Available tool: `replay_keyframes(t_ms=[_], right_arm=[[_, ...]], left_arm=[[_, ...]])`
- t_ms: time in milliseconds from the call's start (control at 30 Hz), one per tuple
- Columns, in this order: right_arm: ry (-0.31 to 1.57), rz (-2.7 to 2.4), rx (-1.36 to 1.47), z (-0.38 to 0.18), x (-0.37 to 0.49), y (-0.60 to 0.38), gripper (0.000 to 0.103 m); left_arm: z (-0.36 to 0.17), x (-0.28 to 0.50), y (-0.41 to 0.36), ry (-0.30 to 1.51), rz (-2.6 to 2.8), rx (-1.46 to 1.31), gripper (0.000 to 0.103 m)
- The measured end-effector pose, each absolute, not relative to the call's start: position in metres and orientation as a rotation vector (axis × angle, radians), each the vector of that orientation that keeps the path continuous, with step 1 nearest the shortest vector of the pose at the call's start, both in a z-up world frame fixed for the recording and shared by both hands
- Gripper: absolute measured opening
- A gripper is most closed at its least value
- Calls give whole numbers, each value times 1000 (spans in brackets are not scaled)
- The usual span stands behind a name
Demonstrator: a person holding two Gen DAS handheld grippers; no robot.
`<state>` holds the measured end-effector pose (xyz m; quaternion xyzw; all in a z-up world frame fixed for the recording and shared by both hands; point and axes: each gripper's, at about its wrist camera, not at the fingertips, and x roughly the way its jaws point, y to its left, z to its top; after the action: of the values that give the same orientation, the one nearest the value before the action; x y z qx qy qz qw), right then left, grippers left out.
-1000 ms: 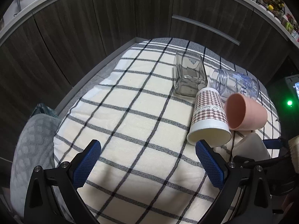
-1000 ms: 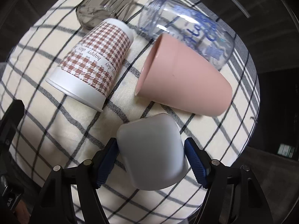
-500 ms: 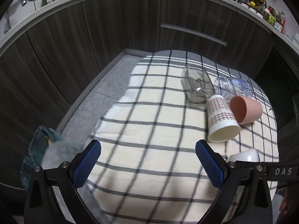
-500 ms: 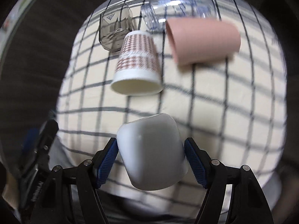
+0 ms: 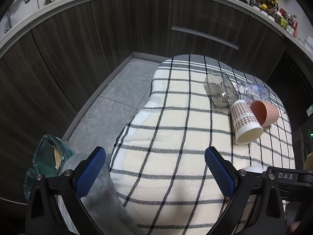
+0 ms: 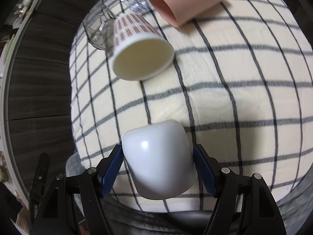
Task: Flip cup upside down
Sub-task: 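Lift the white cup with the right gripper and rotate it upright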
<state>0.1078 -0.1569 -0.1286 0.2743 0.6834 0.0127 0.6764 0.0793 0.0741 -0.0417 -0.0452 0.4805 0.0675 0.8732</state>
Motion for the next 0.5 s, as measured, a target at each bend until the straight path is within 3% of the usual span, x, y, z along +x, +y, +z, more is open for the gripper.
replay_keyframes(t_ms=[500], right_arm=[[1509, 10, 573, -122, 102, -158, 74]], left_arm=[[-40, 70, 66, 1021, 113, -87, 103]])
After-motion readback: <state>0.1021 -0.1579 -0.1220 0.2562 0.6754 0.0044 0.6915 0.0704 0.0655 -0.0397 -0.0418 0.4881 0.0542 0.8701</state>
